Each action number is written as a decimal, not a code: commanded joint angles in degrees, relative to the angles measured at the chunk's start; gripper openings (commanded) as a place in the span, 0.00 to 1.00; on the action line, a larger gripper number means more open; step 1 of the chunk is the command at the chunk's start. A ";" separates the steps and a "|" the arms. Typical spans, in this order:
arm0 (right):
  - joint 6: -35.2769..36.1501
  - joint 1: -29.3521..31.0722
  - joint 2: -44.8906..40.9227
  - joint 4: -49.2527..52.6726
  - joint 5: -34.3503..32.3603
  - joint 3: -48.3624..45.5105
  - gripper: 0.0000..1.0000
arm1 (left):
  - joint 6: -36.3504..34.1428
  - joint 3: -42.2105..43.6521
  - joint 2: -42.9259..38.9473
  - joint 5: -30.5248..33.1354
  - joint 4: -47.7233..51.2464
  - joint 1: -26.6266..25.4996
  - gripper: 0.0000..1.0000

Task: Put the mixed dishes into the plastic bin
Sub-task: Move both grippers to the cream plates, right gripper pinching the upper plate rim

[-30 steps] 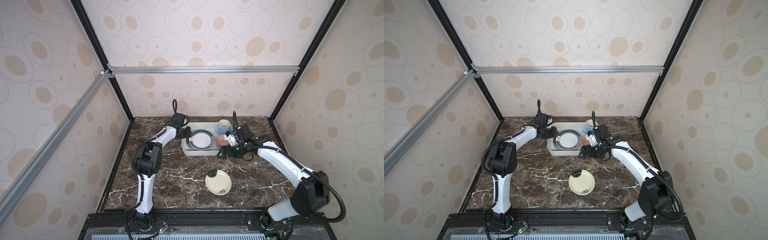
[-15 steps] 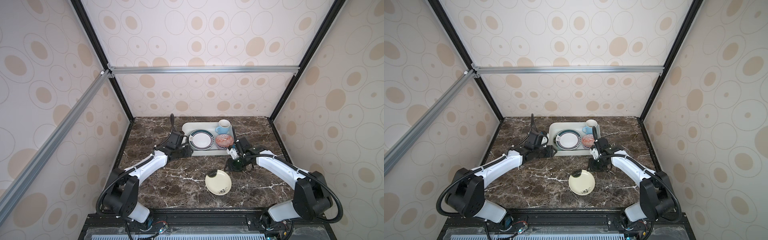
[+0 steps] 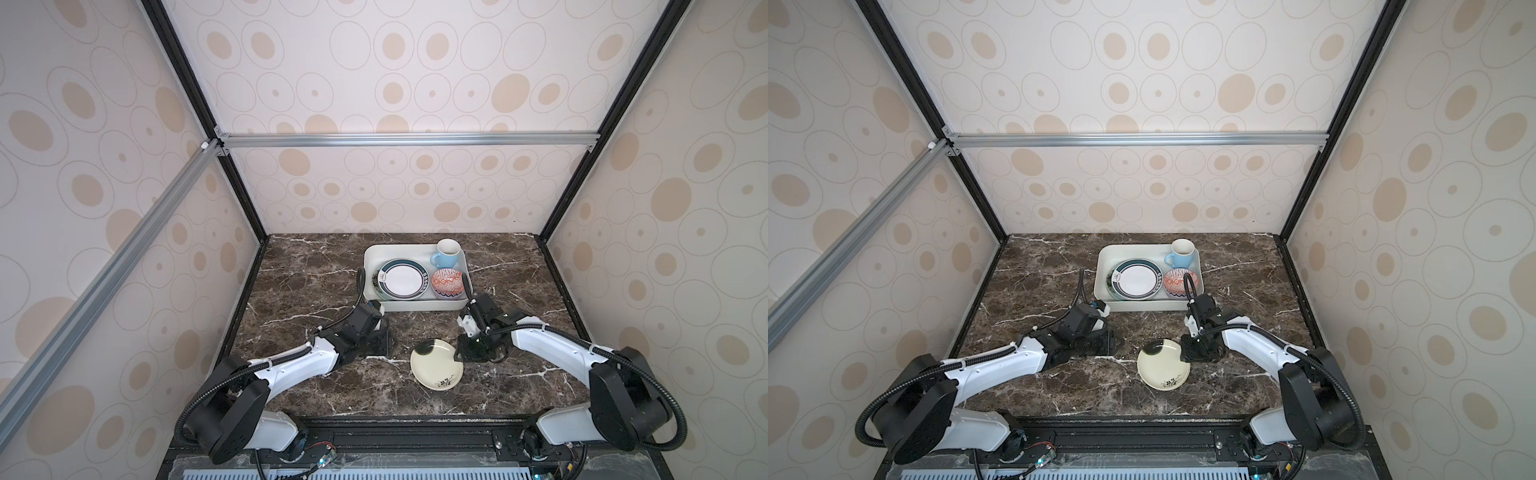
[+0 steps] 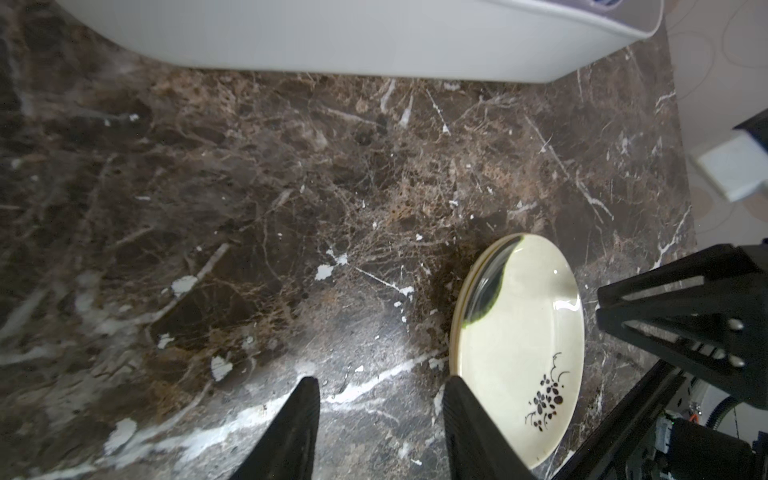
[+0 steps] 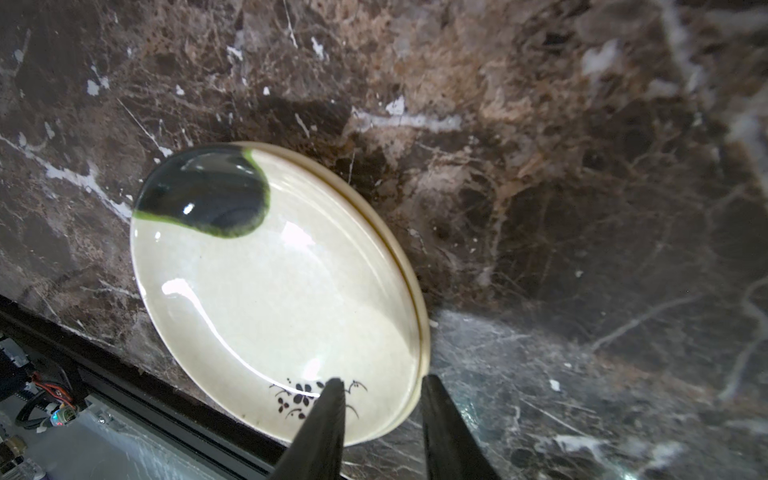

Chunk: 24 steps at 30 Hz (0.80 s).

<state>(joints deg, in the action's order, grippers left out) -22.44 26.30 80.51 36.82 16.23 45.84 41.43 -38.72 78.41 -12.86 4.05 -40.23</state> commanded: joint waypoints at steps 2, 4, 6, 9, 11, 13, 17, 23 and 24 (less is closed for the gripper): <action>-0.70 0.64 1.11 -1.14 -0.68 -0.84 0.34 | 0.92 -1.42 0.17 1.01 -1.57 -0.81 0.50; -0.94 0.96 1.93 -1.86 -0.34 -0.95 0.33 | 0.63 -1.96 1.02 0.75 -1.68 -0.97 0.50; -1.01 1.32 2.68 -2.30 -0.13 -1.19 0.33 | 0.50 -2.43 1.85 0.45 -1.69 -1.02 0.50; -0.99 1.47 3.41 -2.93 0.06 -1.56 0.33 | 0.25 -3.06 2.70 0.14 -1.81 -1.10 0.49; -0.94 1.47 3.76 -3.04 0.10 -1.65 0.33 | 0.14 -3.22 2.88 0.25 -1.76 -1.18 0.50; -0.94 1.62 4.04 -3.23 0.28 -1.64 0.33 | 0.07 -3.31 3.19 0.31 -1.83 -1.25 0.50; -1.12 1.67 4.22 -3.63 0.72 -1.75 0.33 | 0.09 -3.47 3.44 0.05 -2.12 -1.31 0.50; -1.88 2.49 5.07 -4.58 1.56 -1.99 0.33 | 0.22 -2.90 4.24 -0.41 -2.62 -1.51 0.52; -2.06 2.81 5.36 -4.67 1.53 -1.98 0.33 | 0.30 -2.70 4.46 -0.67 -2.81 -1.68 0.52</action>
<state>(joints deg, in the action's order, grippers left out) -23.57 28.14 84.71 31.90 17.80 44.71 41.41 -39.83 81.97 -13.08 2.13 -41.10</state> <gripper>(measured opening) 0.332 0.517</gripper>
